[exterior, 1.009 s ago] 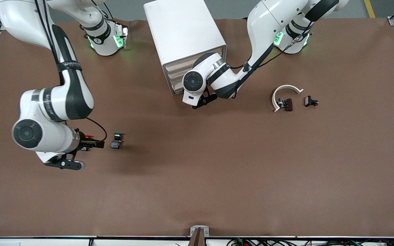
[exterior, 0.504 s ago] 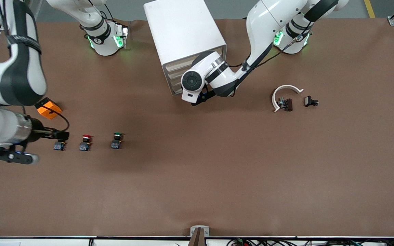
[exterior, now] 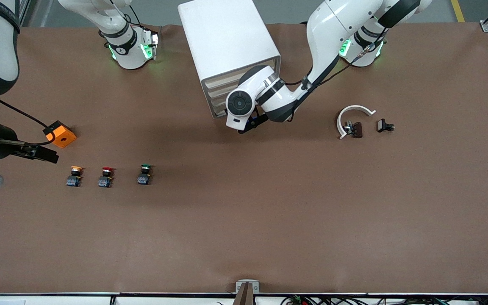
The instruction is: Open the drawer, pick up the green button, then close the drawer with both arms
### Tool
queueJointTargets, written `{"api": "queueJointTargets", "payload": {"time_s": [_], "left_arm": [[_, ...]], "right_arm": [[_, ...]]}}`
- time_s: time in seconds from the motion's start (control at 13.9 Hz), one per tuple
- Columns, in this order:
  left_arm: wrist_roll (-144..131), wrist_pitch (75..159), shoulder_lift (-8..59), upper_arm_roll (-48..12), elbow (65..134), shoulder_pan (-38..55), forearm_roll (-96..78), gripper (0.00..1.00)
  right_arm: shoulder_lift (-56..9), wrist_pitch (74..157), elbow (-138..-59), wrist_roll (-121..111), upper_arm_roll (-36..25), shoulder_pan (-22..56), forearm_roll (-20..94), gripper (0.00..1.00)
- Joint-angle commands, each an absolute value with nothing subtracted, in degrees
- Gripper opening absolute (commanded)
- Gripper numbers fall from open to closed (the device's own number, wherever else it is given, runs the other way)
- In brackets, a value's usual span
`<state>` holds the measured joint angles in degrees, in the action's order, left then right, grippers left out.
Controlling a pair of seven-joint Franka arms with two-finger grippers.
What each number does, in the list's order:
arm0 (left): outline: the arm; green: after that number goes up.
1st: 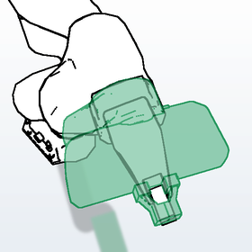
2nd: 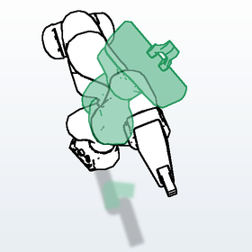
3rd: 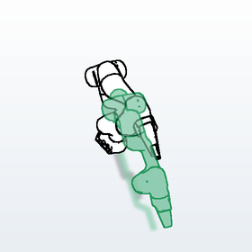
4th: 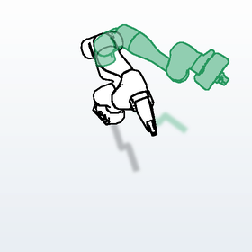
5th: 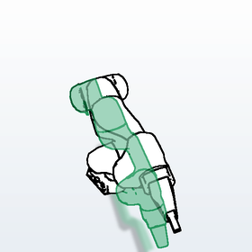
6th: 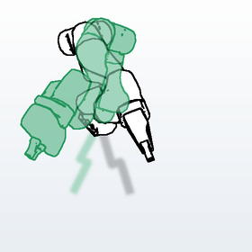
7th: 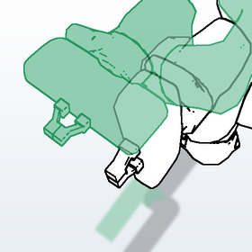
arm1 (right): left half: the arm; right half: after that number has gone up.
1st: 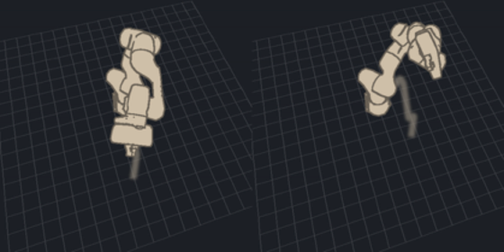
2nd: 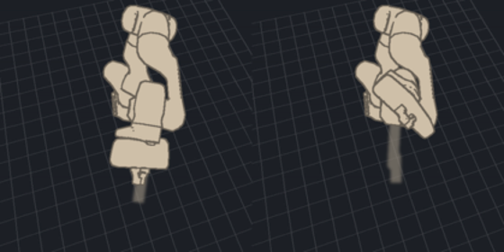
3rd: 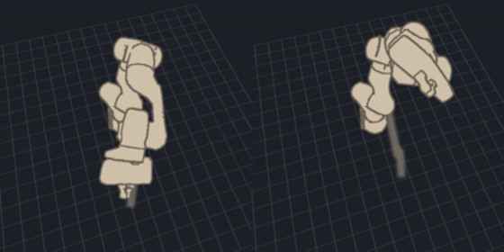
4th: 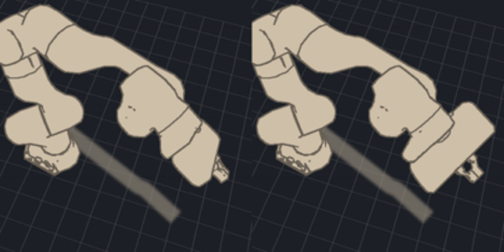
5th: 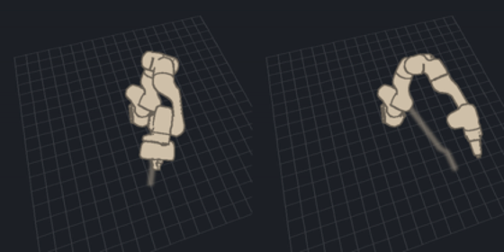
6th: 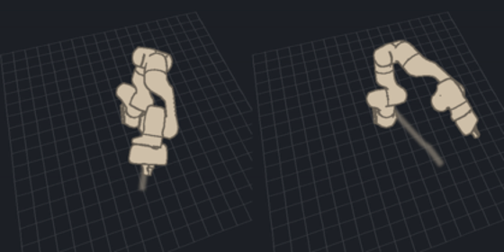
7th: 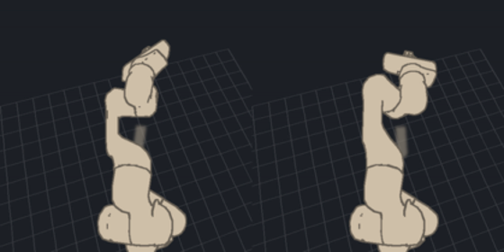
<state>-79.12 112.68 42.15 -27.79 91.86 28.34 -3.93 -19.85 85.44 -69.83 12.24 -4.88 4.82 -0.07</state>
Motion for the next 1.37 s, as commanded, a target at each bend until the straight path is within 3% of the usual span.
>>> {"api": "queueJointTargets", "payload": {"time_s": [0.0,0.43,0.86,1.3], "left_arm": [[-78.8,112.4,42.5,-27.9,91.1,25.0,1.0,1.00],[-68.0,111.3,40.3,-27.9,91.4,15.6,4.1,1.00],[-47.8,99.2,33.3,-30.8,91.7,0.3,3.2,1.00],[-32.6,91.7,27.4,-31.1,92.5,-8.0,3.3,1.00]], "right_arm": [[-19.9,84.1,-68.3,12.6,-4.1,2.9,0.3,1.00],[-16.8,79.0,-68.5,11.4,-3.7,-0.3,2.2,1.00],[-9.2,74.5,-67.7,2.4,-4.0,-3.2,1.9,1.00],[-8.5,70.1,-67.6,2.6,-3.3,-2.7,3.2,1.00]]}}
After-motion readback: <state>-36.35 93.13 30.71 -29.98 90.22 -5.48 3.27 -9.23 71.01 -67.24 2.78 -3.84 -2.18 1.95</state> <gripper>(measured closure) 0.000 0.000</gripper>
